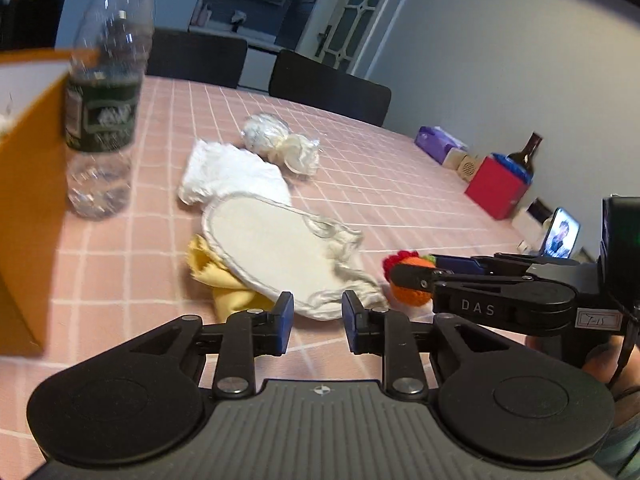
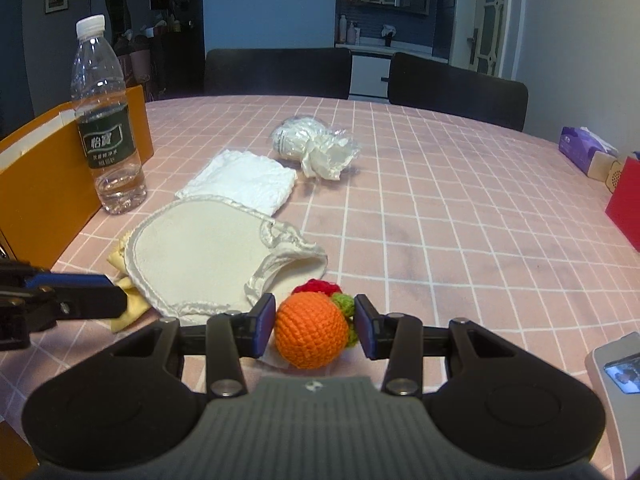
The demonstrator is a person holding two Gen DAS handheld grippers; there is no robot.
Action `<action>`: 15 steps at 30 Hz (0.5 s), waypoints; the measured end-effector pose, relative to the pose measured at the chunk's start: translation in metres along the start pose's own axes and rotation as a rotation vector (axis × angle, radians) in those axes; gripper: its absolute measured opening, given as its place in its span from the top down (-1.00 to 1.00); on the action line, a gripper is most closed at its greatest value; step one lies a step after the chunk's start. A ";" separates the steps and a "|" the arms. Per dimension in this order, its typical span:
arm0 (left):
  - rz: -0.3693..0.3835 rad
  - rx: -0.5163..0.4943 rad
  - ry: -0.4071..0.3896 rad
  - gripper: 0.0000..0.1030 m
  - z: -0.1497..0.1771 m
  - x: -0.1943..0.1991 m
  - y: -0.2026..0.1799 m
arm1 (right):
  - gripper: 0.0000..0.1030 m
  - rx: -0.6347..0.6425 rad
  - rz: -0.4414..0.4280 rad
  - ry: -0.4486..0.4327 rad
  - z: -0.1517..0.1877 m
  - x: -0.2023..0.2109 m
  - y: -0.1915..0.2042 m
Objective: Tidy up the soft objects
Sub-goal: 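Grasp the white oval pad with the left tool while the right tool grasps the orange crocheted ball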
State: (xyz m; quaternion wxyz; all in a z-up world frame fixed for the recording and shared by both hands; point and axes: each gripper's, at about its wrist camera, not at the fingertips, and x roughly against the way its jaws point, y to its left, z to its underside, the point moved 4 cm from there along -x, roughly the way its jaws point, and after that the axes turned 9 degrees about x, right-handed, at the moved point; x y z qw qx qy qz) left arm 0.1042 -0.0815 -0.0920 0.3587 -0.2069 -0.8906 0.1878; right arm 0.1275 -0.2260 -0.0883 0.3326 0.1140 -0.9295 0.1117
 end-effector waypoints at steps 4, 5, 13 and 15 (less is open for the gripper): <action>-0.021 0.036 0.000 0.00 0.003 -0.015 0.000 | 0.18 -0.024 -0.006 -0.019 -0.008 -0.005 -0.005; -0.017 0.044 -0.004 -0.07 0.002 -0.018 0.000 | 0.17 -0.032 -0.019 -0.020 -0.009 -0.008 -0.006; -0.065 0.134 0.003 -0.13 0.001 -0.036 0.015 | 0.18 -0.025 -0.054 -0.009 -0.008 -0.026 0.005; -0.052 0.140 -0.017 -0.13 -0.002 -0.036 0.013 | 0.18 -0.004 -0.051 -0.005 -0.007 -0.029 0.009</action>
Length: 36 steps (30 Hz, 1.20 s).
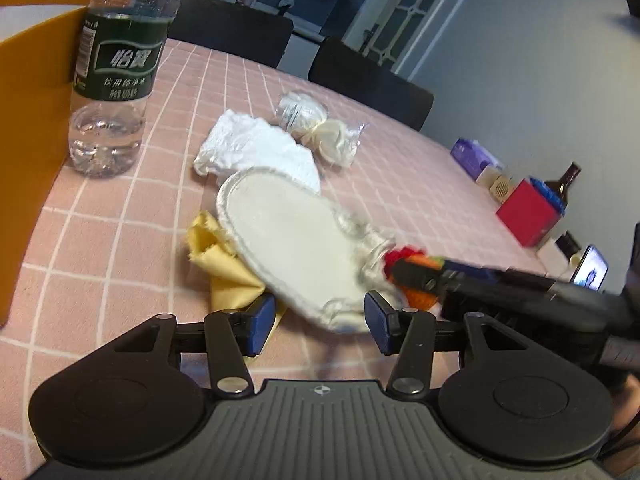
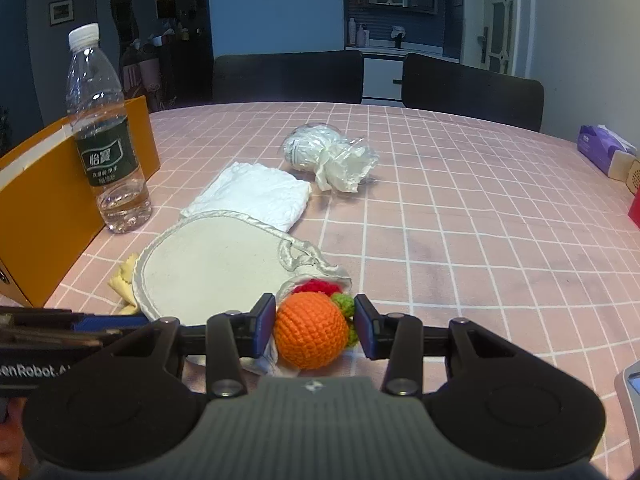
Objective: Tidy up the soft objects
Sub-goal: 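Grasp the white oval pad with the left tool while the right tool grasps the orange crocheted ball, then carry the pad with the left tool while the right tool carries the ball to the box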
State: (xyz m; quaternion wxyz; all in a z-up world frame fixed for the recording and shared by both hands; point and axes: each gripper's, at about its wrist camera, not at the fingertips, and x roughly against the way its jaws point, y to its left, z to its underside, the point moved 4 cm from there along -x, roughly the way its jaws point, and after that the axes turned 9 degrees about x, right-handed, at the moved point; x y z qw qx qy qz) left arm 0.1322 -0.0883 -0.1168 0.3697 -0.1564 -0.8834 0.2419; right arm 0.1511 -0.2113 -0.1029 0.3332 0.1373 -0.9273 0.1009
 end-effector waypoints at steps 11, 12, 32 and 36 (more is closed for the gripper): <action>0.029 -0.065 -0.035 -0.10 -0.011 -0.012 -0.022 | 0.17 0.002 -0.014 -0.006 0.005 -0.002 -0.004; 0.017 -0.059 -0.029 -0.10 -0.012 -0.017 -0.021 | 0.17 0.012 -0.010 -0.008 0.005 -0.002 -0.002; -0.016 -0.188 -0.106 0.90 -0.023 -0.022 -0.033 | 0.16 -0.005 -0.026 -0.004 0.004 -0.001 -0.007; 0.030 -0.208 -0.137 0.90 -0.033 -0.003 -0.042 | 0.16 0.001 0.008 -0.023 -0.001 0.012 -0.011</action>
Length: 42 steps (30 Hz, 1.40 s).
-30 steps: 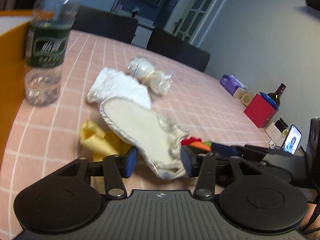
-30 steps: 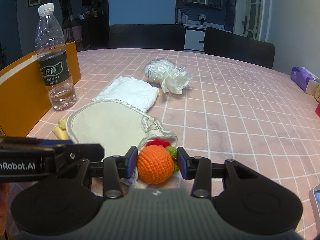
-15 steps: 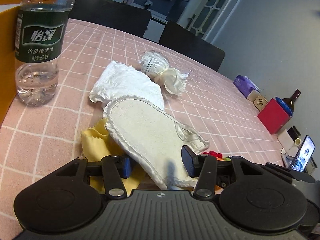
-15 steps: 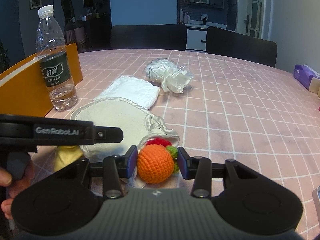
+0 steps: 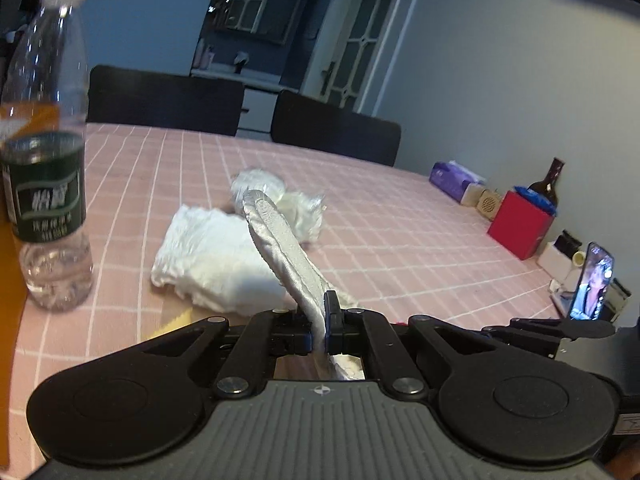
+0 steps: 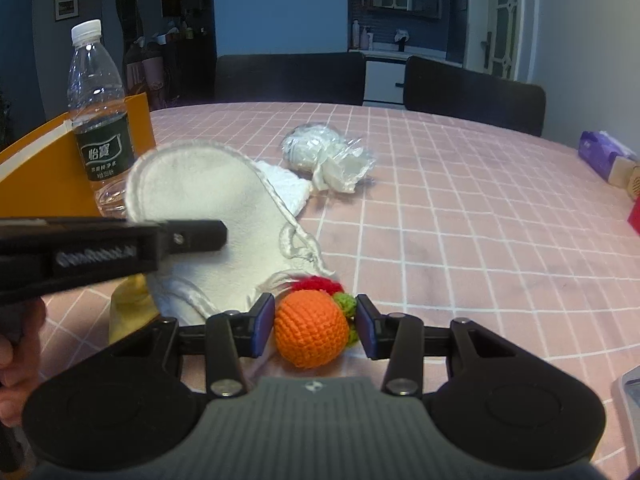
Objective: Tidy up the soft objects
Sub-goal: 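Carry the pad with the left tool while the right tool carries the ball to the box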
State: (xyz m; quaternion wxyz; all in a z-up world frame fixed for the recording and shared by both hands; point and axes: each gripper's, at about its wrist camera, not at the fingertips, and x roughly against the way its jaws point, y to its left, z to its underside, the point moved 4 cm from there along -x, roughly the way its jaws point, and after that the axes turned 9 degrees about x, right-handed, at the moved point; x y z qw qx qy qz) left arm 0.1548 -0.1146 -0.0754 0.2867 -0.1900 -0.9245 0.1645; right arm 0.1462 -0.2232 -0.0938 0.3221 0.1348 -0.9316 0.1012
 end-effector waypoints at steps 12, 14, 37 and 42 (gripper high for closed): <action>0.054 -0.036 -0.108 0.90 -0.051 0.077 -0.006 | 0.16 -0.021 -0.029 -0.086 -0.025 0.043 0.004; 0.047 -0.067 -0.123 0.90 -0.052 0.093 -0.006 | 0.16 -0.008 -0.042 -0.102 -0.030 0.049 0.012; -0.268 -0.248 -0.276 0.90 -0.097 0.216 0.052 | 0.16 0.240 -0.377 -0.258 -0.128 0.085 0.155; -0.333 -0.238 -0.256 0.90 -0.112 0.210 0.077 | 0.16 0.311 -0.455 -0.231 -0.153 0.069 0.189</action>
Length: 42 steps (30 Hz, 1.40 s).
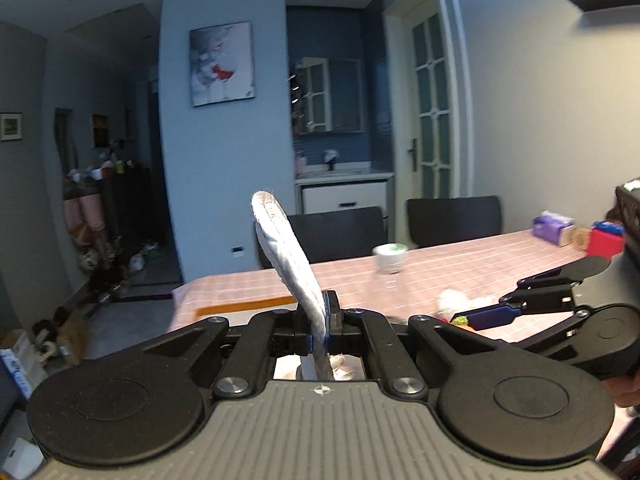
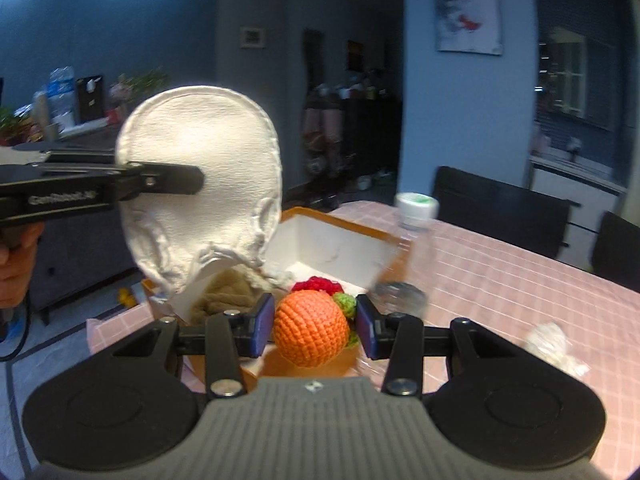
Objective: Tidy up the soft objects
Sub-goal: 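Carry the pad with the left tool while the right tool carries the ball to the box, then open both tools over the box to drop the pad and ball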
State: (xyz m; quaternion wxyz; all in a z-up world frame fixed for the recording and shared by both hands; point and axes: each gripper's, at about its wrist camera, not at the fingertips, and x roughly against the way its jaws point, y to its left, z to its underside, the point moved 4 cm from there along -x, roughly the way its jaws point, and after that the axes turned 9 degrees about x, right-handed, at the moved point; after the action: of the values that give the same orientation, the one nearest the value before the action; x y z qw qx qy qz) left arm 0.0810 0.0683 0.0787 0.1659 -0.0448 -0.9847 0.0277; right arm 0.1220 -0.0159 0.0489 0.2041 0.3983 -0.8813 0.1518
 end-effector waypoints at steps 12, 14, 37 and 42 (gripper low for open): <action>0.033 -0.056 0.104 0.90 0.005 -0.074 0.047 | 0.16 0.216 0.056 0.195 -0.038 -0.124 0.016; 0.035 -0.043 0.119 0.90 0.005 -0.088 0.055 | 0.16 0.218 0.078 0.220 -0.038 -0.142 0.011; -0.095 -0.001 0.326 0.35 0.037 -0.146 0.092 | -0.03 0.392 0.212 0.346 -0.014 -0.201 0.003; -0.113 -0.012 0.298 0.10 0.031 -0.145 0.094 | -0.09 0.395 0.203 0.333 -0.016 -0.198 0.002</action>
State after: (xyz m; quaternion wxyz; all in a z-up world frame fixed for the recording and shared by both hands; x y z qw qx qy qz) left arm 0.2150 0.1461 -0.0039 0.3111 0.0059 -0.9504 0.0053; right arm 0.2429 0.1191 -0.0322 0.2482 0.3097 -0.8242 0.4039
